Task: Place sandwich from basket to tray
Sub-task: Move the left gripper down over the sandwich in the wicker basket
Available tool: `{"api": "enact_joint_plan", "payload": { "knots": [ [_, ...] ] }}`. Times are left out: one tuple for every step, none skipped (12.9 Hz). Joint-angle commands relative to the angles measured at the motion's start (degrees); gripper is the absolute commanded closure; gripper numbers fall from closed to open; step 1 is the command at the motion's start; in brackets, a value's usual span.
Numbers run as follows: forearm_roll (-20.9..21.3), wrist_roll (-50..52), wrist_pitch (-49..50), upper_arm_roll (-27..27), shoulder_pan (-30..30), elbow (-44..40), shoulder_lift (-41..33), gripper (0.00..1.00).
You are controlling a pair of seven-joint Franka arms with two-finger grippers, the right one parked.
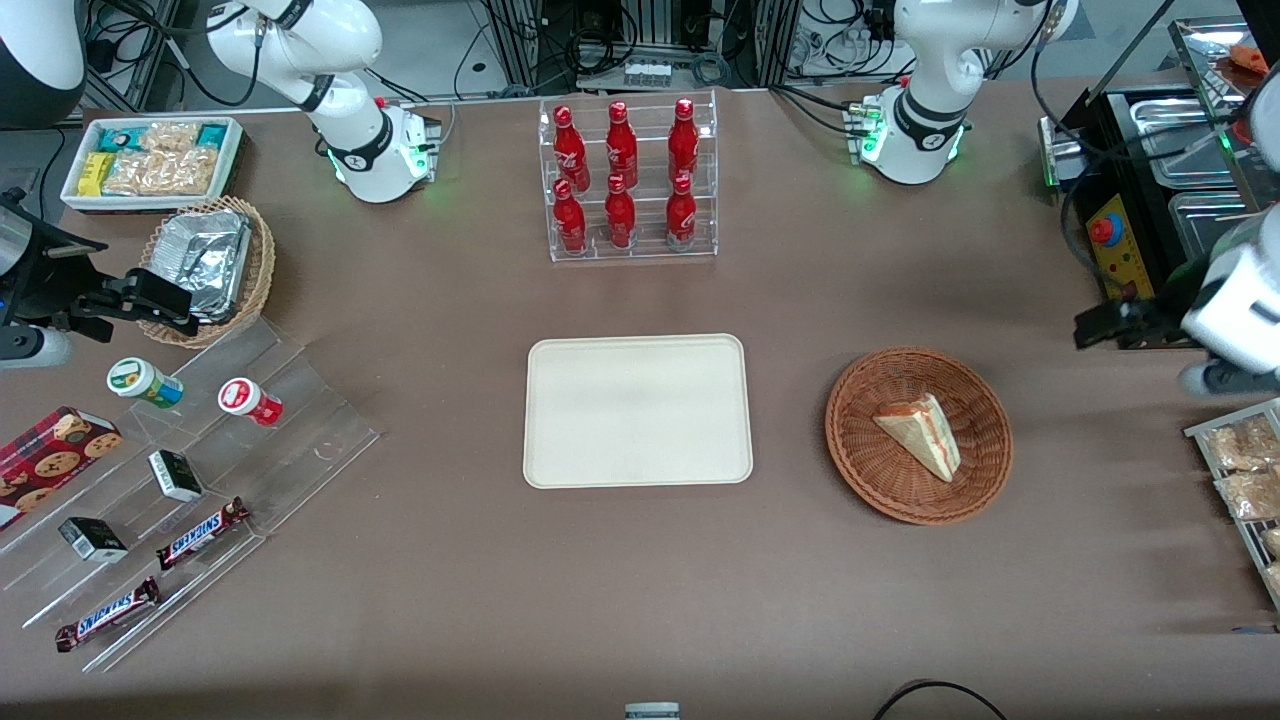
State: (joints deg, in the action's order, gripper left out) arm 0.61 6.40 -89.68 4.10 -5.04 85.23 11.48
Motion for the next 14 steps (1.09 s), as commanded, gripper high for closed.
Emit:
{"api": "enact_joint_plan", "payload": {
  "knots": [
    [1.23,5.89,-6.70,0.21,-1.02,4.91,2.32,0.00],
    [2.19,7.39,-10.91,0.21,-1.11,8.69,2.32,0.00],
    [2.20,9.93,-14.26,0.38,-0.94,11.42,2.23,0.00],
    [1.94,13.17,-16.65,0.39,-0.94,13.28,2.40,0.00],
    [1.50,18.08,-19.71,0.30,-1.02,15.21,3.01,0.00],
    [1.32,23.43,-22.79,0.21,-1.29,16.97,3.46,0.00],
    [1.32,27.40,-24.91,0.21,-2.51,18.03,4.33,0.00],
    [1.32,30.05,-26.58,0.21,-3.30,18.74,5.47,0.00],
    [1.24,35.21,-28.34,0.21,-4.35,18.83,6.26,0.00],
    [1.32,39.44,-29.23,0.21,-4.97,18.92,7.32,0.00],
    [1.32,41.57,-30.63,0.21,-6.29,19.35,8.20,0.00],
    [1.32,42.20,-32.04,0.21,-7.26,20.40,8.38,0.00],
    [1.32,44.03,-34.23,0.21,-7.35,21.98,8.38,0.00],
    [1.41,44.49,-37.21,0.21,-7.61,24.26,8.38,0.00]
  ]
}}
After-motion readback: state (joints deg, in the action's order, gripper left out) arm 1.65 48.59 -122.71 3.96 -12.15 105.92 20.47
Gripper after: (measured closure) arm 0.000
